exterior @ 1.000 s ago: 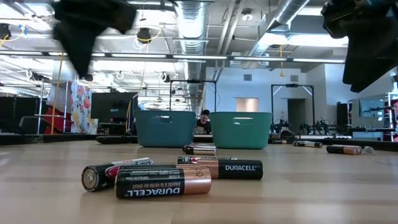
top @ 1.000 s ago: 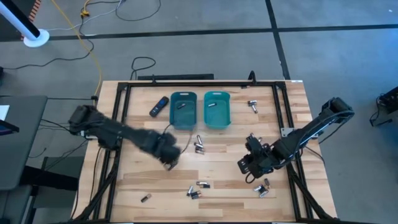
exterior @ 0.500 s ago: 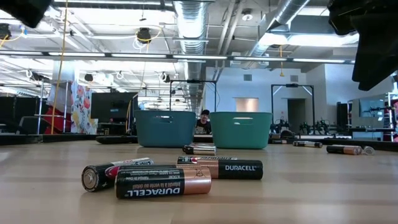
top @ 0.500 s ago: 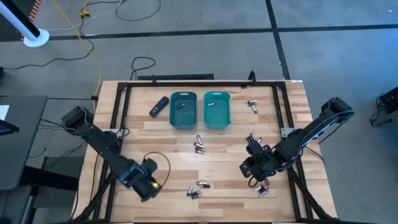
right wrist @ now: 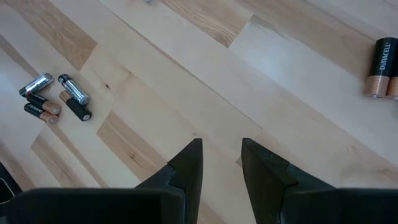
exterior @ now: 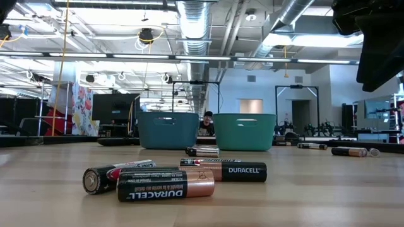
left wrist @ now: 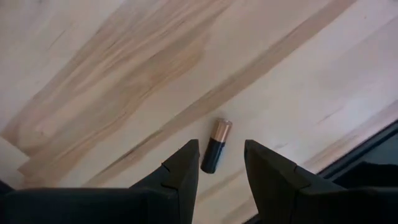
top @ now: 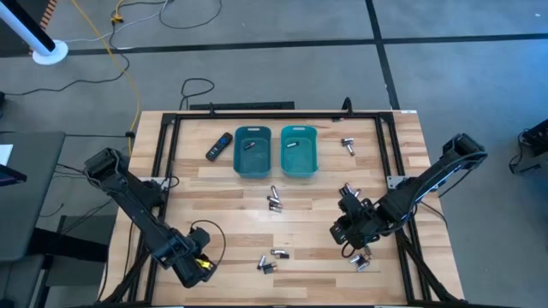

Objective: Sort batteries
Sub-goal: Put the black battery into the blue bin

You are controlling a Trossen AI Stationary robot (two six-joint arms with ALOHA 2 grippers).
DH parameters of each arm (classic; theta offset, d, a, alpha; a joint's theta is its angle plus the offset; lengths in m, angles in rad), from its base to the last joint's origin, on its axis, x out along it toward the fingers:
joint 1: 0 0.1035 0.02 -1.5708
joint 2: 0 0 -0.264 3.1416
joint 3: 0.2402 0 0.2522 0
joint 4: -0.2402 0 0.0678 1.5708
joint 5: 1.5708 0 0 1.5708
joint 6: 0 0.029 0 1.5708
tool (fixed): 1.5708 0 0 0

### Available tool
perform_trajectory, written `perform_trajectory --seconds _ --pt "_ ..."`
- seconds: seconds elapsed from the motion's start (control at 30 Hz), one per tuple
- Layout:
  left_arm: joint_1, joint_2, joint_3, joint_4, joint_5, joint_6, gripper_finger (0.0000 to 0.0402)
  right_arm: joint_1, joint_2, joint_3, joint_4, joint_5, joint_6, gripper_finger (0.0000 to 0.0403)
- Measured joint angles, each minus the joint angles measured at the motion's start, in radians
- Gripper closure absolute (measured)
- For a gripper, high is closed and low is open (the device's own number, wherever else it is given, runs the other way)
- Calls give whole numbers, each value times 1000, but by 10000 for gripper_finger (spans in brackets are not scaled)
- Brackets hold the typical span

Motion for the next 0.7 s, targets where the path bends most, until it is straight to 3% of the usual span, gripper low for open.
perform_trajectory --seconds 0.43,0.7 --pt "-4 185 0 138 118 109 278 13 0 0 -2 0 -14 274" --pt "-3 276 7 134 204 138 279 13 0 0 -2 0 -15 274"
